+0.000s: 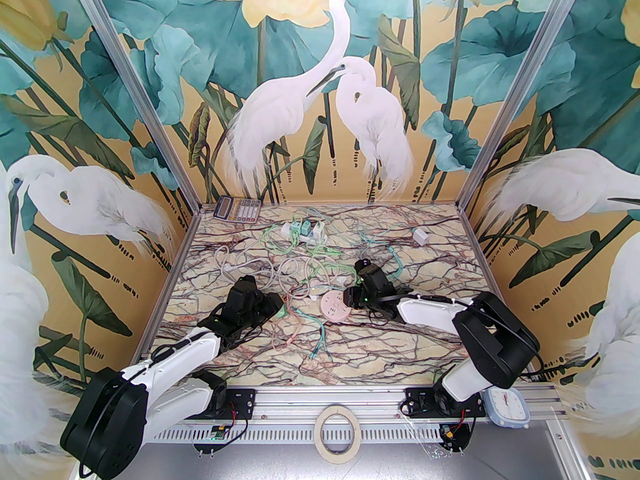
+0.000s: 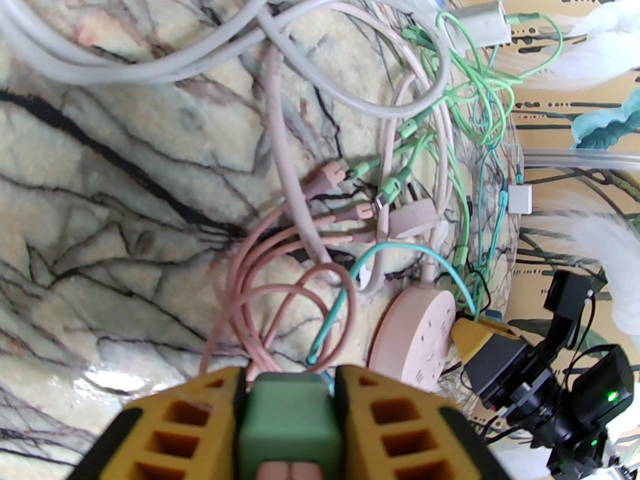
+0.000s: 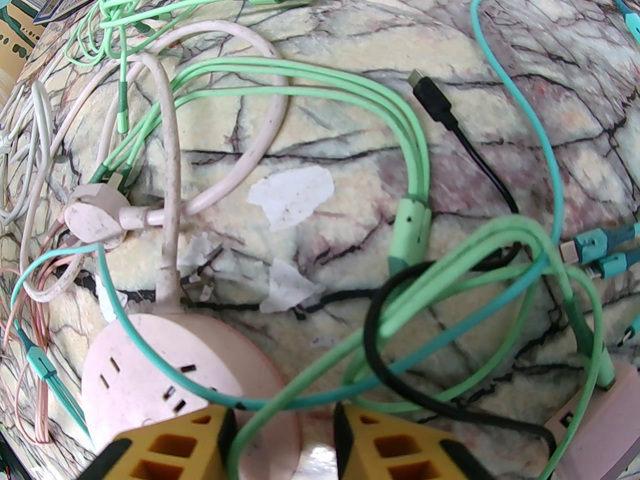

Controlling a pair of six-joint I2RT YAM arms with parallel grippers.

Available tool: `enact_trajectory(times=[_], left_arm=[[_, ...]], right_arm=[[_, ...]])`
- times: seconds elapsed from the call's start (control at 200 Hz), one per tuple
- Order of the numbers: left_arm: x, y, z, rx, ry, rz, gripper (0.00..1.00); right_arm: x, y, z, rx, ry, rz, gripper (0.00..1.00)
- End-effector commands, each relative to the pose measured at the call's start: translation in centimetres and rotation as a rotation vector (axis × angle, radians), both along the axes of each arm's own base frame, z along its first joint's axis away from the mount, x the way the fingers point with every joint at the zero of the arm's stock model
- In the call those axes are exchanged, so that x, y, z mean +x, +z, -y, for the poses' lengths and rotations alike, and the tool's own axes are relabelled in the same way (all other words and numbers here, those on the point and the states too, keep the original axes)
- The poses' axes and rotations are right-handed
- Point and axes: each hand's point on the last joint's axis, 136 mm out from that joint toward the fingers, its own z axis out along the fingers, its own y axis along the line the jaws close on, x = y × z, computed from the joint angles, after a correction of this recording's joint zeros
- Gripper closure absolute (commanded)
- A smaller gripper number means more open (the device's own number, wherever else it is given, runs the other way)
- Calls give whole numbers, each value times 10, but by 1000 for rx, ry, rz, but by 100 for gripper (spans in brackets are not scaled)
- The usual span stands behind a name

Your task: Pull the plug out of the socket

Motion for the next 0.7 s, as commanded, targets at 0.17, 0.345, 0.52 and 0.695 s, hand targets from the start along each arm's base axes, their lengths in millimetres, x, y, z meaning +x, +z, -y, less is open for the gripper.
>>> enact_trajectory(times=[0.17,0.345,0.52,0.695], left_arm=[[8,23,-5,-121,87,82,71],[15,45,-18,-191,169,153,76],[11,41,-44,-166,320,143,77],[-3,12,-70,-62,446,36,76]], right_arm=[[-27,-33,28,-130,-10,-109,60],[-27,-32,29,-130,-11,-109,59],[-27,-32,28,-126,-9,-107,59],[-27,-32,27,-124,-8,-109,59]])
